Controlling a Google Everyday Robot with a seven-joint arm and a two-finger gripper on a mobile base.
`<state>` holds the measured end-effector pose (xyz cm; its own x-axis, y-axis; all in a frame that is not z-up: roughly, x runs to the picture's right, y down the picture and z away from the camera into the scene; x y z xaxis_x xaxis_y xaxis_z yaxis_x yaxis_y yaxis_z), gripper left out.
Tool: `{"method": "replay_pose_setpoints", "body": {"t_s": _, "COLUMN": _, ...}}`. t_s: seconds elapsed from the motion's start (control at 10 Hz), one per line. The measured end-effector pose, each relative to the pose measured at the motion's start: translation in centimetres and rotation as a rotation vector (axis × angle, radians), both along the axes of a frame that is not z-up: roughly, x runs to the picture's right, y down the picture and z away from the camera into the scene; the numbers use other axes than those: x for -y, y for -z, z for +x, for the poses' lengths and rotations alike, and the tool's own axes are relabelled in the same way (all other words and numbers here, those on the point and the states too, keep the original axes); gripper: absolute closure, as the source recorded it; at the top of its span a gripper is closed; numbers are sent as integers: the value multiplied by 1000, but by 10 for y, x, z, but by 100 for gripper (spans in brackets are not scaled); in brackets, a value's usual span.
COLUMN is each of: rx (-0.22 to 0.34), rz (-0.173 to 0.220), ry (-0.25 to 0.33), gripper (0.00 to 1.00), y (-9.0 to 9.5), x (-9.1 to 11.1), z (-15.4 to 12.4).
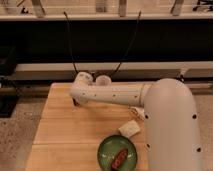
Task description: Knock the eraser over
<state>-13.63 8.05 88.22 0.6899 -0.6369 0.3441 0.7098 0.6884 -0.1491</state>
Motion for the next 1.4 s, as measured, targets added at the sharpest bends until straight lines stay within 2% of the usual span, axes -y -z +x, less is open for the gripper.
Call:
{"method": "replay_pose_setpoints", "body": {"t_s": 0.2, "rx": 6, "rz": 10, "ry": 8, "gripper": 97, "y": -6, "x": 6, "z": -1}}
{"method": "replay_pose_setpoints", "body": {"t_s": 1.4, "rx": 43, "rz": 48, "ry": 41, "gripper": 97, "y": -25, "x": 11, "z": -15}}
